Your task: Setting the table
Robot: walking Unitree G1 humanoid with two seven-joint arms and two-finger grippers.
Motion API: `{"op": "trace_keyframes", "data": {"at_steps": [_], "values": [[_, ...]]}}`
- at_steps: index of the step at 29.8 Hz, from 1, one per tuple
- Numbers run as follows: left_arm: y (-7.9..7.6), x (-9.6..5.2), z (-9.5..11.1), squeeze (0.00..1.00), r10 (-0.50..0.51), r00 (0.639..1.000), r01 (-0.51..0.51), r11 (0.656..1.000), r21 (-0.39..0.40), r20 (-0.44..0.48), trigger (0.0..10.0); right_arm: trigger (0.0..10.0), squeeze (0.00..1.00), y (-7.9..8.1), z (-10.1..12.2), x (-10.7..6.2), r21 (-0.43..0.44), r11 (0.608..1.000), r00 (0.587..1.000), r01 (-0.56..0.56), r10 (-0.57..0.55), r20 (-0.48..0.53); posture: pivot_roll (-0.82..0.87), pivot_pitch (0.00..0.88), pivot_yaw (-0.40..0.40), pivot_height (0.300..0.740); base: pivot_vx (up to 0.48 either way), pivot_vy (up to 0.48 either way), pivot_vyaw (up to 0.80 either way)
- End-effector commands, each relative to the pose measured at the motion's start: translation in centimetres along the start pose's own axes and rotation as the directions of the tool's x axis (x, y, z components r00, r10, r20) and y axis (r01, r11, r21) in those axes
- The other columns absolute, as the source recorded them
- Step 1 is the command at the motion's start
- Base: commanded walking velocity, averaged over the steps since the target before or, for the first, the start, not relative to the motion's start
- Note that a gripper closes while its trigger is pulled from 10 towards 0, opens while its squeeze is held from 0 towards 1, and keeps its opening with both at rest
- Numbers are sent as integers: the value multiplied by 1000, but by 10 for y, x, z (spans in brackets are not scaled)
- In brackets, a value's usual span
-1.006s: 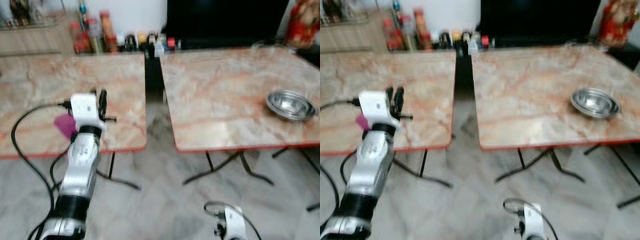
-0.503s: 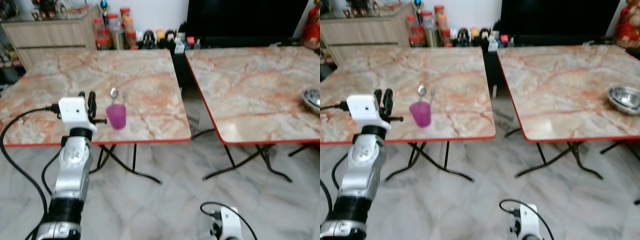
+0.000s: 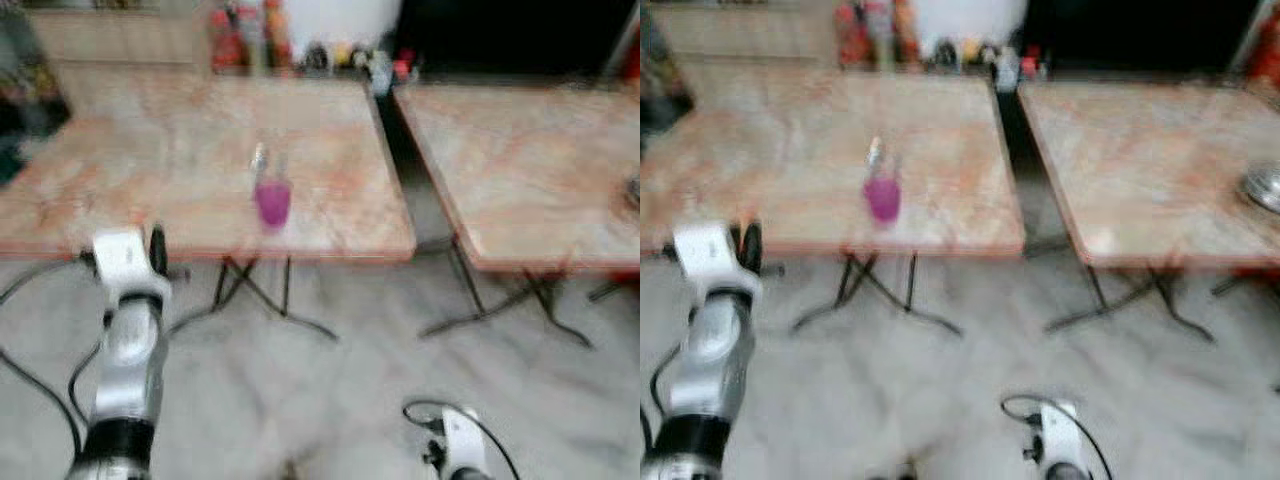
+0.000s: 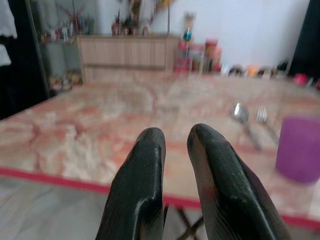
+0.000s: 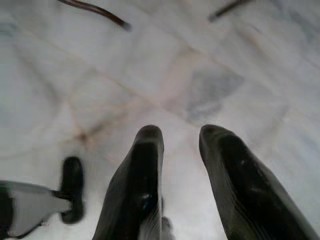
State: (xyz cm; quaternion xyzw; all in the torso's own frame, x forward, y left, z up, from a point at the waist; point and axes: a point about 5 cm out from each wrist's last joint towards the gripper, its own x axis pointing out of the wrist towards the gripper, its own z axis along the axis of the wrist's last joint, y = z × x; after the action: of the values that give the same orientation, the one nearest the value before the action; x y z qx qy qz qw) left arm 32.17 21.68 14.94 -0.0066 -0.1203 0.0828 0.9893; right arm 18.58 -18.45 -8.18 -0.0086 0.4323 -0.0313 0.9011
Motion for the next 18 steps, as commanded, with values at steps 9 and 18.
{"op": "trace_keyframes", "data": {"at_steps": [9, 18], "values": [[-36, 7, 12, 0, -140, 989, 140, 990, 4, 36, 10000, 10000, 0, 1, -4, -1, -8, 1000, 1000, 6, -6, -7, 19, 0, -3, 740, 0, 0, 89], [-43, 7, 14, 0, -166, 985, 166, 986, 8, 42, 10000, 10000, 0, 2, -4, -1, 18, 1000, 1000, 7, -7, -7, 20, 0, 0, 740, 268, 0, 178]]}}
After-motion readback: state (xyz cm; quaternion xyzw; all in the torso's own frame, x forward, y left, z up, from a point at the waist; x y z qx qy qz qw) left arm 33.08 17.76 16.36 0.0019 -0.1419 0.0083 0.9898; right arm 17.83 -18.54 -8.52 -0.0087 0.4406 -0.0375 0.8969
